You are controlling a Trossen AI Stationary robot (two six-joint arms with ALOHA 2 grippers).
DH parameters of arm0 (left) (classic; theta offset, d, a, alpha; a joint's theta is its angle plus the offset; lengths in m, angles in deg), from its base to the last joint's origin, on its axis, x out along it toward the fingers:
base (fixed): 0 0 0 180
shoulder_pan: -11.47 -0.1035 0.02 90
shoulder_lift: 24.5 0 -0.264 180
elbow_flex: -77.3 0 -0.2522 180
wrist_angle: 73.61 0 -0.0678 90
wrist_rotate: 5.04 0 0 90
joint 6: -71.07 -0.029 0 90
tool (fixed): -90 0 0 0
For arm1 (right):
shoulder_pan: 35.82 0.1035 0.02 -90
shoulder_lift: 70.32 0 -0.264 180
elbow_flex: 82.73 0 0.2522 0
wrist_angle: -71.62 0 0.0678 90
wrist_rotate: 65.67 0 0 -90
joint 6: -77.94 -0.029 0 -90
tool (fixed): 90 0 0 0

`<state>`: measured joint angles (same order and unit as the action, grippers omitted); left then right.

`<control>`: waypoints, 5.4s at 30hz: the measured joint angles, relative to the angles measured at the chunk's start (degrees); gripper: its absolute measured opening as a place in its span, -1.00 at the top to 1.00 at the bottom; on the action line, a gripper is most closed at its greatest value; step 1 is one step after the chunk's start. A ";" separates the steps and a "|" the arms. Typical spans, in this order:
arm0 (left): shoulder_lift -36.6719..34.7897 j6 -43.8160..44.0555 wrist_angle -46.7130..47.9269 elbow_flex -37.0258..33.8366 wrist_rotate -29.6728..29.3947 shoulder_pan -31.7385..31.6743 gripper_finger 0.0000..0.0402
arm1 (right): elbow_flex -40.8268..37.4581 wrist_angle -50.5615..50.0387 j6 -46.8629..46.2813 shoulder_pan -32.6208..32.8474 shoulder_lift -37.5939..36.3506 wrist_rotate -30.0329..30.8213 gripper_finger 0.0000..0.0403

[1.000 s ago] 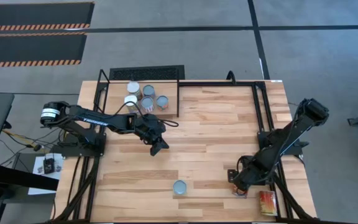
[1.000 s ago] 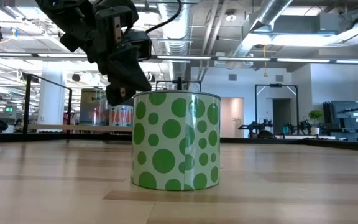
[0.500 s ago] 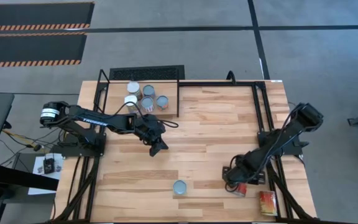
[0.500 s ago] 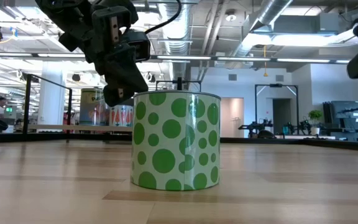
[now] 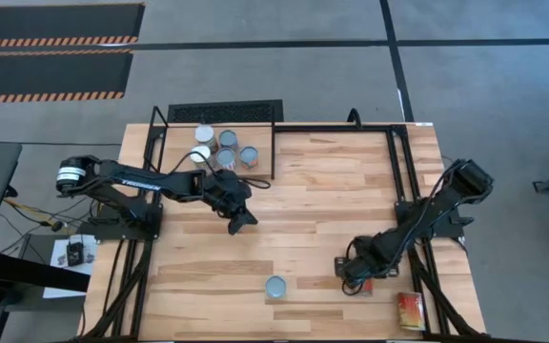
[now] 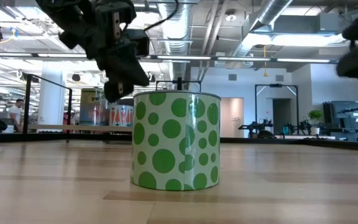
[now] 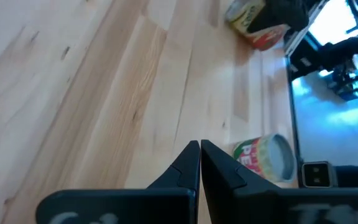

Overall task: Pick and place cans onto a shelf
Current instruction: Put the left large canned corn on the shelf

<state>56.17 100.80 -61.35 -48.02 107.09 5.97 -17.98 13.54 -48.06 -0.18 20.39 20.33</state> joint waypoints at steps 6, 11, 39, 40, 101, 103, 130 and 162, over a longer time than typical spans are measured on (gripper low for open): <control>-6.88 0.79 1.26 0.00 -0.34 -1.88 1.00 | -0.39 -4.25 12.08 -0.31 -8.43 20.17 -0.38; -13.96 -0.93 0.21 0.00 1.33 -3.20 1.00 | -0.28 -0.56 39.03 -4.04 -15.55 27.61 -0.38; 4.83 -36.15 35.84 47.81 -16.04 2.73 0.36 | 11.58 29.50 112.45 -37.77 -17.18 -2.24 -0.38; 5.64 -36.92 36.34 48.52 -16.19 2.88 0.36 | 11.67 29.55 112.75 -37.86 -17.13 -2.41 -0.38; 7.31 -42.06 45.59 55.74 -14.86 0.00 1.00 | 11.82 32.34 112.40 -40.28 -18.48 -3.80 -0.91; 7.31 -41.78 45.50 55.74 -14.77 0.02 1.00 | 11.80 32.41 112.35 -40.23 -18.31 -4.54 -0.87; 7.60 -32.03 44.67 55.76 -17.65 0.75 0.42 | 11.74 32.61 112.39 -40.16 -18.26 -4.95 -0.52; 6.59 -36.54 45.07 55.28 -17.03 1.53 1.00 | 11.87 31.64 111.08 -40.17 -18.31 -4.54 -0.93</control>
<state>62.76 64.26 -16.28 7.26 90.06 7.50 -6.11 45.17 63.02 -40.36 2.09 15.79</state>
